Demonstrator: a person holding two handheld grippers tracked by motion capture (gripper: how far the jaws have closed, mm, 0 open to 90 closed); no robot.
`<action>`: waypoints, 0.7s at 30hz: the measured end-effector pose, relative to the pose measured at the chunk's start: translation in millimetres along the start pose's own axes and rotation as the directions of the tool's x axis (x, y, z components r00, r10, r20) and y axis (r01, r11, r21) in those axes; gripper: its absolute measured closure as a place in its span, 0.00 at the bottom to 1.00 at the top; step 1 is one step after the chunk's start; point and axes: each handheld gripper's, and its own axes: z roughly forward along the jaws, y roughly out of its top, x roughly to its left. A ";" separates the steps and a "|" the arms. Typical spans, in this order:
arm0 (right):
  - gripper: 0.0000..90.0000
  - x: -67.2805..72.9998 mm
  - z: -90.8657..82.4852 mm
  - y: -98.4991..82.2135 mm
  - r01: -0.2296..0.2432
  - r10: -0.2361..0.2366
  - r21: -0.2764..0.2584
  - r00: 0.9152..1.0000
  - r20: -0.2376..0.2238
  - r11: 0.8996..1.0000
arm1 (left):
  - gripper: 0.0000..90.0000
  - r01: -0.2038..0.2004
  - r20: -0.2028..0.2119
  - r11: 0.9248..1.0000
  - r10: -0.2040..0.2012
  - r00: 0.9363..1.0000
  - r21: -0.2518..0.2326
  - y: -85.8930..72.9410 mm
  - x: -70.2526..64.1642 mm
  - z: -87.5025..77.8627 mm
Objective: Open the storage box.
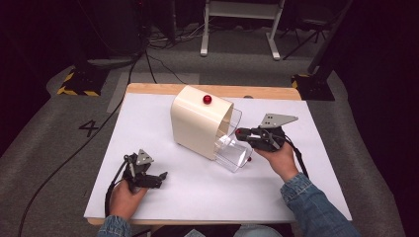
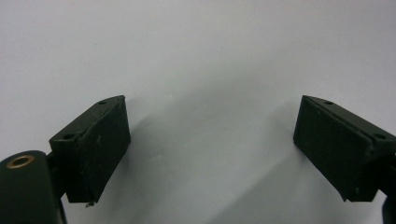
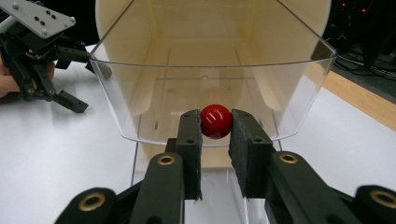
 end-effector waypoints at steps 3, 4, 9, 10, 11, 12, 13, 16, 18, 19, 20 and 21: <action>0.82 1.3 -10.9 -4.6 -0.011 0.011 -0.007 1.000 0.006 1.000 | 0.12 0.000 0.001 1.000 0.000 1.000 0.000 0.1 0.1 0.0; 0.82 1.5 -13.2 -5.7 -0.011 0.011 -0.006 1.000 0.007 1.000 | 0.12 0.003 0.003 1.000 -0.003 1.000 0.000 0.1 0.1 0.1; 0.82 1.9 -27.3 -13.2 -0.019 0.019 -0.008 1.000 0.011 1.000 | 0.12 0.006 0.007 1.000 -0.006 1.000 0.002 0.4 0.4 0.3; 0.82 1.9 -30.5 -14.6 -0.023 0.023 -0.009 1.000 0.013 1.000 | 0.12 0.006 0.007 1.000 -0.006 1.000 0.002 0.4 0.4 0.3; 0.82 1.9 -32.1 -15.5 -0.023 0.023 -0.010 1.000 0.013 1.000 | 0.12 0.006 0.007 1.000 -0.006 1.000 0.002 0.4 0.4 0.3; 0.82 1.9 -33.9 -16.7 -0.023 0.023 -0.010 1.000 0.014 1.000 | 0.12 0.006 0.007 1.000 -0.006 1.000 0.002 0.4 0.4 0.3; 0.82 1.7 -35.5 -17.9 -0.023 0.023 -0.009 1.000 0.014 1.000 | 0.12 0.006 0.007 1.000 -0.006 1.000 0.001 0.3 0.3 0.3; 0.82 0.7 -39.8 -21.1 -0.029 0.029 -0.007 0.999 0.018 1.000 | 0.12 0.003 0.004 1.000 -0.003 1.000 0.001 0.3 0.4 0.2; 0.82 0.3 -42.1 -22.7 -0.034 0.034 -0.006 0.999 0.018 0.999 | 0.12 0.002 0.003 1.000 -0.002 1.000 0.001 0.2 0.3 0.1; 0.82 -0.2 -42.9 -23.5 -0.033 0.034 -0.007 0.999 0.016 0.999 | 0.12 0.006 0.005 1.000 -0.006 1.000 0.000 0.1 0.0 0.2; 0.82 -0.3 -43.4 -23.8 -0.035 0.036 -0.006 0.999 0.016 0.999 | 0.12 0.006 0.005 1.000 -0.006 1.000 0.001 0.1 0.0 0.2; 0.82 -0.5 -43.7 -24.2 -0.037 0.038 -0.003 0.999 0.017 0.999 | 0.12 0.006 0.004 1.000 -0.006 1.000 0.001 0.1 -0.1 0.1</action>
